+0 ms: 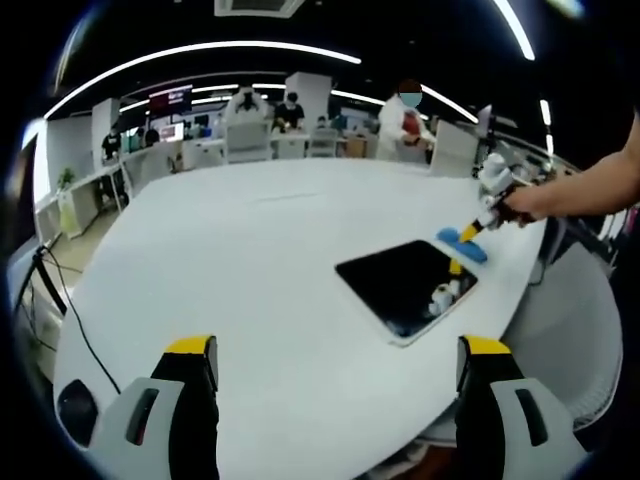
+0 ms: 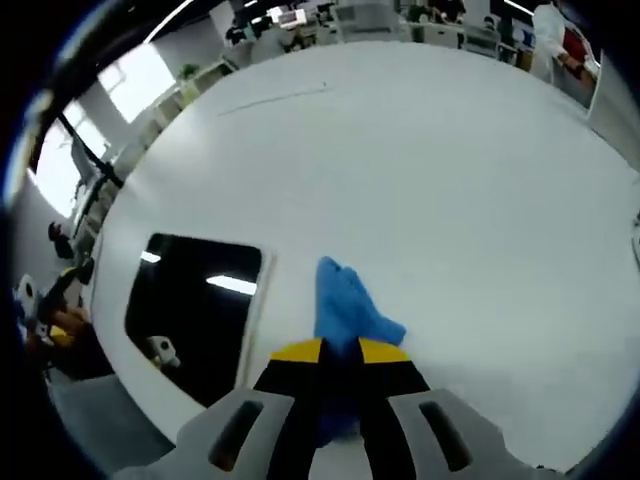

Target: Wipe the mirror surface with the cleaning cloth until all visible marks leave the cleaned area.

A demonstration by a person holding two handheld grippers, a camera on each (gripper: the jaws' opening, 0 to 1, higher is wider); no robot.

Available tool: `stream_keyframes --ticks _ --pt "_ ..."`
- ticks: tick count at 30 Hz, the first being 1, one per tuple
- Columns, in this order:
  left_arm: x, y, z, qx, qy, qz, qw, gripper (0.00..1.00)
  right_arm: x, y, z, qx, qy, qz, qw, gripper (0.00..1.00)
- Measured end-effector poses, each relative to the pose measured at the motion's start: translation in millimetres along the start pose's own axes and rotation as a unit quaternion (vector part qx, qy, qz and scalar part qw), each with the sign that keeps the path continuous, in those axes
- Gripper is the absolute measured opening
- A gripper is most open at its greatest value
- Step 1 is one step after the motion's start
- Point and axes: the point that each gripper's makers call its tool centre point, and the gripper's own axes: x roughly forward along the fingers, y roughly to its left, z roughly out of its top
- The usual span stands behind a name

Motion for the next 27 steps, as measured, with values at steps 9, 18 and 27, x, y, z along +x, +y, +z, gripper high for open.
stream_keyframes --ticks 9,18,27 --pt "2.1 -12.0 1.1 -0.011 -0.013 -0.006 0.9998 1.00 -46.1 1.3 14.5 -0.138 -0.146 0.021 0.9795 0.81" --pt "-0.8 -22.3 -1.1 -0.010 -0.029 0.000 0.9995 1.00 -64.9 -2.8 -49.0 -0.111 -0.166 0.024 0.9796 0.86" --pt "-1.5 -31.0 10.5 -0.012 -0.046 -0.001 0.9989 1.00 -89.3 5.7 -62.6 -0.114 -0.181 0.009 0.9769 0.88"
